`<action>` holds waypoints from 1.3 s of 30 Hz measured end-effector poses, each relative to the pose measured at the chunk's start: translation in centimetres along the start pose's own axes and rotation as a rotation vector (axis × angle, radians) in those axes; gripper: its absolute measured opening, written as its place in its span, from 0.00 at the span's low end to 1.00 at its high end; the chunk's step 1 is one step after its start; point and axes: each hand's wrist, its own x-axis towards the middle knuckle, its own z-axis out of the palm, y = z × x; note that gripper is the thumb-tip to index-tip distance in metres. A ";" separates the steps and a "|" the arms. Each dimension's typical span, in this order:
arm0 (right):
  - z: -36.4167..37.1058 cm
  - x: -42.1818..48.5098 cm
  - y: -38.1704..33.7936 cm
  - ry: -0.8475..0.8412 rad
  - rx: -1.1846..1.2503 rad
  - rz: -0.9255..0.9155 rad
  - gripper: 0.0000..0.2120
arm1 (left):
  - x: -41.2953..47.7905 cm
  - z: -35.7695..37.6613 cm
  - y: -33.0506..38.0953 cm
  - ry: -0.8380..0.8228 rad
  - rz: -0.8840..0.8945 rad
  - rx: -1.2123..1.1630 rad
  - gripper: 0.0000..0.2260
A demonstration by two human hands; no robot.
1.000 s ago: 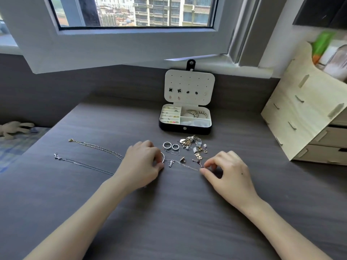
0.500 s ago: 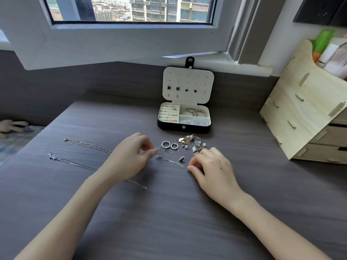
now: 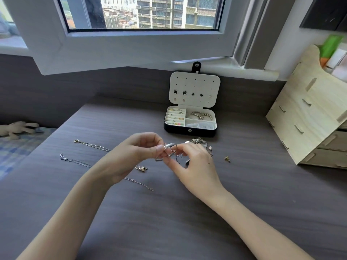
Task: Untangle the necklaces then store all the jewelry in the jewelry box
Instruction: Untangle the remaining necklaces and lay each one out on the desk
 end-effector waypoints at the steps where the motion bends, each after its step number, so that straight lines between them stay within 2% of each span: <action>1: 0.0 0.0 -0.2 -0.005 0.029 0.012 0.24 | -0.1 0.0 0.1 -0.009 0.006 -0.029 0.06; 5: -0.6 -0.2 -0.4 -0.035 0.212 0.069 0.10 | -0.3 0.2 0.2 -0.045 0.011 -0.110 0.04; 9: -2.9 -1.2 -0.7 -0.157 0.418 0.181 0.03 | -0.4 0.5 0.4 -0.090 -0.025 -0.266 0.03; 10: -3.7 -1.6 -0.8 -0.201 0.468 0.201 0.03 | -0.4 0.6 0.5 -0.103 -0.042 -0.335 0.03; 13: -6.7 -2.9 -1.5 -0.267 0.593 0.250 0.05 | -0.9 0.9 0.9 -0.207 -0.084 -0.523 0.11; 18: -11.6 -5.3 -2.0 -0.441 0.724 0.367 0.12 | -2.3 3.8 0.7 -0.469 -0.186 -0.747 0.07; 20: -12.4 -6.2 -1.2 -0.517 0.711 0.419 0.11 | -2.6 5.2 0.1 -0.495 -0.259 -0.772 0.08; 22: -12.6 -6.9 -0.3 -0.576 0.660 0.479 0.10 | -2.7 6.3 -0.4 -0.448 -0.339 -0.672 0.10; 24: -12.6 -7.5 0.5 -0.611 0.583 0.533 0.10 | -2.8 7.4 -0.8 -0.376 -0.384 -0.437 0.07; 27: -12.5 -7.9 1.6 -0.621 0.535 0.585 0.12 | -2.8 8.9 -1.4 -0.306 -0.355 -0.034 0.07; 30: -12.6 -8.0 2.5 -0.633 0.521 0.590 0.05 | -2.6 9.7 -1.7 -0.268 -0.339 0.113 0.09; 33: -12.7 -8.0 3.5 -0.624 0.537 0.613 0.07 | -2.1 9.9 -1.9 -0.223 -0.277 0.295 0.08; 39: -12.6 -7.7 4.3 -0.571 0.507 0.620 0.07 | -1.6 10.1 -2.3 -0.129 -0.048 0.713 0.04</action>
